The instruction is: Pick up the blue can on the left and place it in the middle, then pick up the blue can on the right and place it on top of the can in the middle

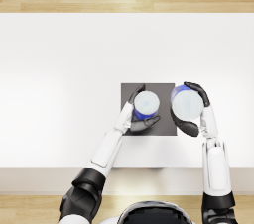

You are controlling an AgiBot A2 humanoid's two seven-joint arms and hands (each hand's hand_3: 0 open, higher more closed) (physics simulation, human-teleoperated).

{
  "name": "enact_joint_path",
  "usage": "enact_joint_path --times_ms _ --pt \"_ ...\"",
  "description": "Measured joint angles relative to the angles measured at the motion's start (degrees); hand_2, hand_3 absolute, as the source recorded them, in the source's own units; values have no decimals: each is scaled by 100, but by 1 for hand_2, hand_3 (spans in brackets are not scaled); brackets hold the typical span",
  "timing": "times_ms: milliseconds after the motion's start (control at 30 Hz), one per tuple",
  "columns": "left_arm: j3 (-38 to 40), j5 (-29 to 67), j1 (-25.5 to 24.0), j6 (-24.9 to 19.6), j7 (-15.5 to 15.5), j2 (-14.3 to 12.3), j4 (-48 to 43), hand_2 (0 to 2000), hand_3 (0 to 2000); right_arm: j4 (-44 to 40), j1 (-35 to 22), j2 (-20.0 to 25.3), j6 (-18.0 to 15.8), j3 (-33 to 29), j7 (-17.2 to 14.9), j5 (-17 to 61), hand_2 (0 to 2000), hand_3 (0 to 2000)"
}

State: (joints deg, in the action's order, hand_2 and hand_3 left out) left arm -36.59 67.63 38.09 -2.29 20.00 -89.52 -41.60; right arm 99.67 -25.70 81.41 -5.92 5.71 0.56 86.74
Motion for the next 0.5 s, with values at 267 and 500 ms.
enact_joint_path --times_ms 267,500 --pt "462 -3 -671 187 -415 278 -1448 0 0 -166 -343 224 -73 610 -6 0 2000 1520" --pt "923 -5 -2343 225 -1846 1247 -3790 0 0 -499 -823 554 1813 1137 -677 -1 2000 1520"
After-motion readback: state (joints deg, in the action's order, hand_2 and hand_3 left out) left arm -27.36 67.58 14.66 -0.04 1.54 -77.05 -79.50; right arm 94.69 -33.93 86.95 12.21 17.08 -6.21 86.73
